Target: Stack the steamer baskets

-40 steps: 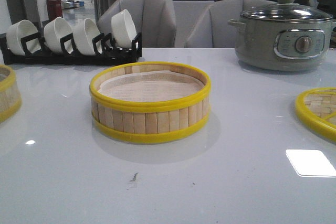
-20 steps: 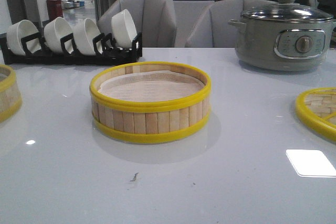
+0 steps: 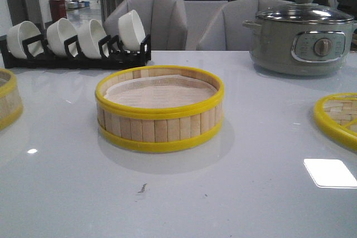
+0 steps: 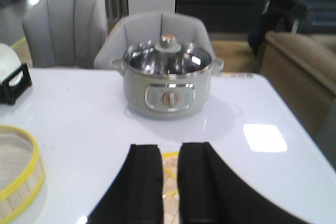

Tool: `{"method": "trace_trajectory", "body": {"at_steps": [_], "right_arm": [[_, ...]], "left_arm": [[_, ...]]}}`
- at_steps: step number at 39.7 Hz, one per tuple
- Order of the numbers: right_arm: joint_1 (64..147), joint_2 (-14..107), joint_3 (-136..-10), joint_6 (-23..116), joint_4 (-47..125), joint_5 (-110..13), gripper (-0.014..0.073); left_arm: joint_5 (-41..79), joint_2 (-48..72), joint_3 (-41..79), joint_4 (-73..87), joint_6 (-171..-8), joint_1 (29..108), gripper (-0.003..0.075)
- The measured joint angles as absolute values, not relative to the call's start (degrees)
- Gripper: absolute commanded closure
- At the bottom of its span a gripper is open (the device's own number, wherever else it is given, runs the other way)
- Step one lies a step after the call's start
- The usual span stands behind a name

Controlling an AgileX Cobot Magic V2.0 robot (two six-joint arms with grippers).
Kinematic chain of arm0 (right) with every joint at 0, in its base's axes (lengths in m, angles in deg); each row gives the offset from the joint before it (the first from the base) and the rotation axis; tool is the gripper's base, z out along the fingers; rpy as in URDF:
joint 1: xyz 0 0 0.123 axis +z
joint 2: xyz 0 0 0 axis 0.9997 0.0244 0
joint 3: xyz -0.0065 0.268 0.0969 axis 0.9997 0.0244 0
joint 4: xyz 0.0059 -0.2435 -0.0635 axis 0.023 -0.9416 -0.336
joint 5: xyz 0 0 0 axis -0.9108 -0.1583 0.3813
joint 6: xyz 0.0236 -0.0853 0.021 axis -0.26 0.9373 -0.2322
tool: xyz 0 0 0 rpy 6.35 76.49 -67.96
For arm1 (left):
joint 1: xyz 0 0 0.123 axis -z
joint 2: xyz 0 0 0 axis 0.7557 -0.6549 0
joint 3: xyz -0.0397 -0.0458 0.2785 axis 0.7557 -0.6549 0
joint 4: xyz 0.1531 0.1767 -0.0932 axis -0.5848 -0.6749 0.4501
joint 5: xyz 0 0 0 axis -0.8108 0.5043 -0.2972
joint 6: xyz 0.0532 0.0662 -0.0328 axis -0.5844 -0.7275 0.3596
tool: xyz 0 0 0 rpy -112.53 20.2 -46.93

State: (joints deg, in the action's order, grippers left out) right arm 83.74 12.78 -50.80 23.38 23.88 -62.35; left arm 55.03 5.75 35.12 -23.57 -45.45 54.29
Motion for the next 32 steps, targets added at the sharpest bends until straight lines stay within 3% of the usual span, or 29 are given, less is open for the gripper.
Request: {"method": "trace_trajectory", "body": {"at_steps": [12,32], "right_arm": [[84.7,30.7,-52.9,23.4,23.9,-66.7,0.0369],[84.7,33.6,-52.9,23.4,23.9,-63.8,0.0369]], "left_arm": [[54.9,5.8,35.1,-23.5,-45.4,54.3,0.0636],[55.3,5.8,35.1,-23.4,-45.6,54.3,0.0636]]}}
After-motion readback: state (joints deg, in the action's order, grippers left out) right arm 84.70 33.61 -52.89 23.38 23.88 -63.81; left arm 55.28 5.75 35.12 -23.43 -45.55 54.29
